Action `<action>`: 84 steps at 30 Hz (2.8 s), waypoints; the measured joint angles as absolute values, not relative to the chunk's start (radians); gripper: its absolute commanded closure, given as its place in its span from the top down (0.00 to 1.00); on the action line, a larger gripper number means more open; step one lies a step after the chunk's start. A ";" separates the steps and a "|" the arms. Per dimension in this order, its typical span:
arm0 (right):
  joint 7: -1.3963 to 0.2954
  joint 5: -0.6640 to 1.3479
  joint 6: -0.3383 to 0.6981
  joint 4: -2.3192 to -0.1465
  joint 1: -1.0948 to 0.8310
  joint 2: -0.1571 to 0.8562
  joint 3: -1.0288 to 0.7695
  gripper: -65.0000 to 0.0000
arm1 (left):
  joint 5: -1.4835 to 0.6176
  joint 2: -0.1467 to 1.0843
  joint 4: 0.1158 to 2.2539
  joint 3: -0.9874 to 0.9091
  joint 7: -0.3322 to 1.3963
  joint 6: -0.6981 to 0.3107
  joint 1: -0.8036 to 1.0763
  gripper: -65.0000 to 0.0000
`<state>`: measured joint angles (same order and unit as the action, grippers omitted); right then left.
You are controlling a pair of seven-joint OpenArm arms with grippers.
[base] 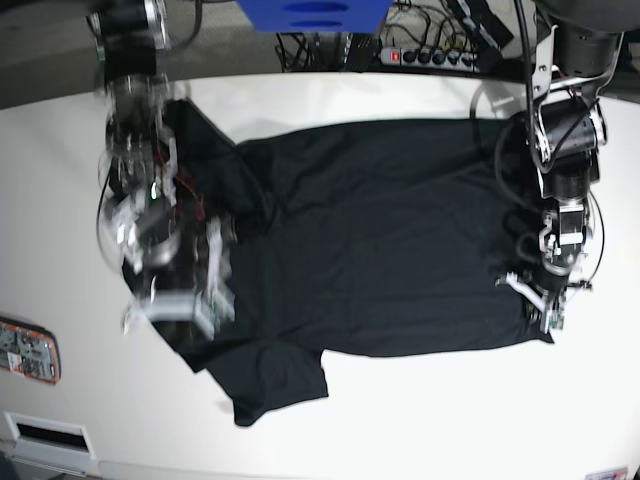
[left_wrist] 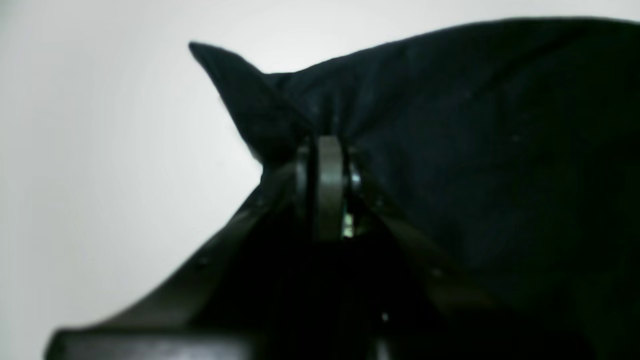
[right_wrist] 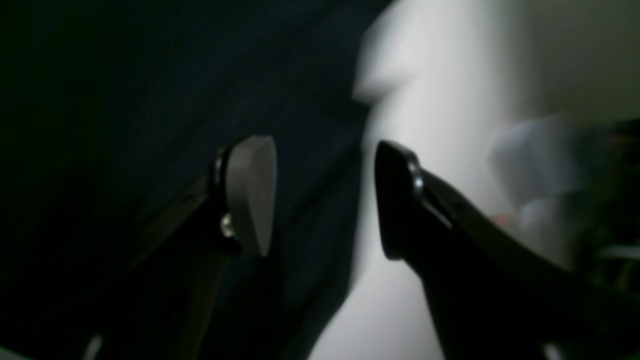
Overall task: Fold the T-shirt properly
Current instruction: 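Move the right gripper along the shirt side toward the hem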
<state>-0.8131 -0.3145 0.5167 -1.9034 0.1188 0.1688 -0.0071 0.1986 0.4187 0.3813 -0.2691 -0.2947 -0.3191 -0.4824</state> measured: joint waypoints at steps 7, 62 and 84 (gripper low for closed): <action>-0.836 -0.315 0.527 -1.626 0.258 0.120 -0.009 0.47 | 0.206 0.418 0.457 -0.269 -0.285 -0.319 -0.429 0.00; 0.123 -0.562 0.170 -0.096 0.753 0.064 -0.342 0.44 | 0.213 0.400 0.553 -0.265 -0.252 -0.310 -0.379 0.00; 0.146 -0.442 0.211 -0.529 0.437 0.053 -0.354 0.00 | 0.236 0.387 0.797 -0.331 -0.201 -0.334 -0.249 0.00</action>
